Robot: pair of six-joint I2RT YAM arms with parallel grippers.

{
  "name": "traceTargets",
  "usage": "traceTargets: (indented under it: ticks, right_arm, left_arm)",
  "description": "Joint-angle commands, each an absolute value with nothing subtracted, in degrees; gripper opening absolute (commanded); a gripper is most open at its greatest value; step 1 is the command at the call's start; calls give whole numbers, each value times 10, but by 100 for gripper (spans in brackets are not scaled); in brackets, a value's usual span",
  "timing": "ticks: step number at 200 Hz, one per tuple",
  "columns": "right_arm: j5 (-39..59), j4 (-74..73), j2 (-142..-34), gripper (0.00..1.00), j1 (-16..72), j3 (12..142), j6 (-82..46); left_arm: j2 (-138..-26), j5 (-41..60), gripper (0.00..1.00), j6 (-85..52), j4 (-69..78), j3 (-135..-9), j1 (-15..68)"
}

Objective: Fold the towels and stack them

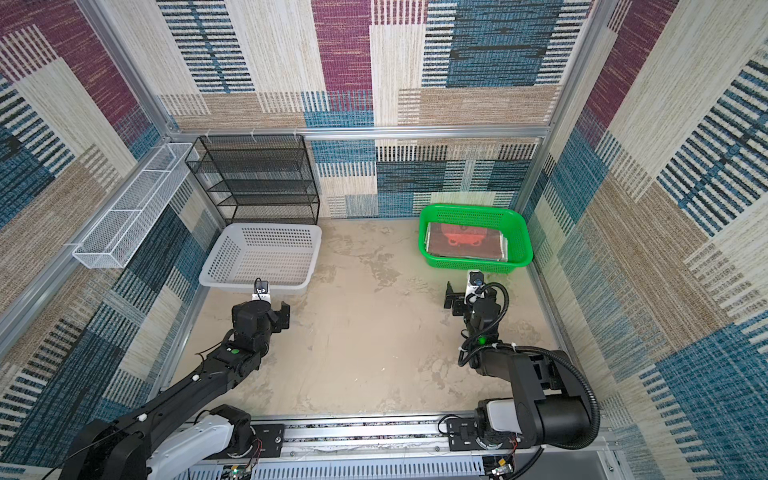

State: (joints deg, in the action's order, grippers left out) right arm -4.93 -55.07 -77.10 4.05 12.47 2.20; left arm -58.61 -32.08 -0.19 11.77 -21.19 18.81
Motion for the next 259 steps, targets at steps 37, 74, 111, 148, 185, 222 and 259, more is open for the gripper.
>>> traceTargets:
  ticks: [37,74,111,148,185,222,259]
  right_arm:
    - [-54,-777,-849,100,41,87,48]
    - [-36,-809,-891,100,27,91,37]
    - [-17,-767,-883,100,17,107,33]
    - [9,-736,-880,100,2,120,24]
    - [15,-731,-878,100,0,122,23]
    - [15,-731,-879,100,0,122,23]
    - [14,-732,-879,100,0,123,23]
  left_arm:
    - [-656,-234,99,39,386,-163,115]
    - [-744,-204,99,41,442,-184,87]
    - [-835,-151,99,28,560,-176,49]
    - [-865,-144,99,19,544,-191,41]
    - [-878,-160,99,17,537,-209,41]
    - [-880,-163,99,13,517,-219,40]
    - [-880,-163,99,13,519,-218,40]
